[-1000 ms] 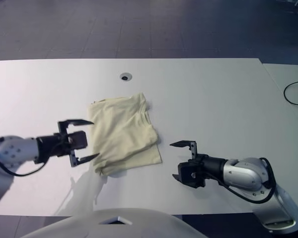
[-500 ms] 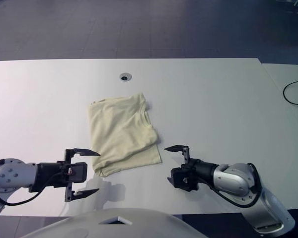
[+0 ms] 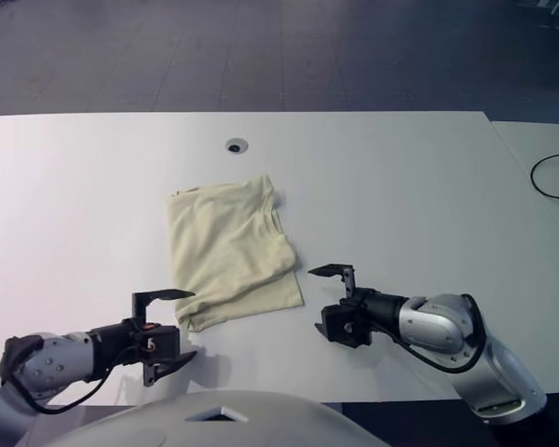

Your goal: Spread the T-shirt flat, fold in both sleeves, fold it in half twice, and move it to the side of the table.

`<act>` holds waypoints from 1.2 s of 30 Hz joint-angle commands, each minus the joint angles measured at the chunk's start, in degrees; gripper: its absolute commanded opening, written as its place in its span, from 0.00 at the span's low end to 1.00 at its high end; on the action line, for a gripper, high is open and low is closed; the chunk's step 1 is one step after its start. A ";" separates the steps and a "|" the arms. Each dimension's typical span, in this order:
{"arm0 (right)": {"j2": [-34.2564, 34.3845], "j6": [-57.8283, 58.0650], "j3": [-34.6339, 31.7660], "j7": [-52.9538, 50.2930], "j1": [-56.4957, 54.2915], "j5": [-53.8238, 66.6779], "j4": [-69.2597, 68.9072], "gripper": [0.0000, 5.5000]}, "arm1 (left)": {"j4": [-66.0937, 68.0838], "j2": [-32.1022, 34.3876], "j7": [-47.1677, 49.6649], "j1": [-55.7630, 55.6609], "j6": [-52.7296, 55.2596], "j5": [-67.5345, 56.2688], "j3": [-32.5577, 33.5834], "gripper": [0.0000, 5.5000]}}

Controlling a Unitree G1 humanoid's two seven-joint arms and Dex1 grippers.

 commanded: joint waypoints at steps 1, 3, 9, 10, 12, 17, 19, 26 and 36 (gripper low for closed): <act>-0.82 -0.99 0.26 1.17 -1.97 1.01 0.90 0.98 | 7.66 -2.34 2.61 -1.74 1.37 8.94 -4.89 0.90; -0.99 -1.74 0.65 1.67 -2.78 1.34 1.65 0.98 | 8.38 -3.30 3.32 -1.79 1.95 11.03 -6.10 0.83; -0.84 -3.26 1.38 1.77 -2.98 1.00 2.94 0.98 | 13.39 -3.84 4.00 -1.21 1.12 13.42 -7.76 0.64; -0.66 -3.66 1.74 1.59 -3.21 0.62 3.33 0.98 | 14.16 -3.99 4.34 -0.96 0.81 13.11 -7.72 0.62; -0.16 -4.75 2.81 0.88 -3.54 -0.84 4.27 0.98 | 16.21 -4.39 5.24 -0.85 -0.38 12.36 -7.78 0.55; 1.44 -6.31 5.38 -0.37 -4.84 -3.24 5.67 0.98 | 21.13 -5.41 6.98 -1.26 -3.27 12.06 -8.35 0.38; 1.89 -6.30 5.96 -0.68 -5.28 -3.61 5.73 0.98 | 22.14 -5.64 7.29 -1.39 -3.80 12.16 -8.40 0.32; 4.96 -6.45 8.79 -2.79 -7.72 -7.49 7.80 0.98 | 21.82 -6.48 5.20 -3.78 -3.84 11.28 -9.19 0.08; 10.09 -8.35 12.82 -9.73 -13.33 -15.06 15.81 0.98 | 16.57 -5.81 0.23 -6.19 -2.00 8.64 -7.93 0.00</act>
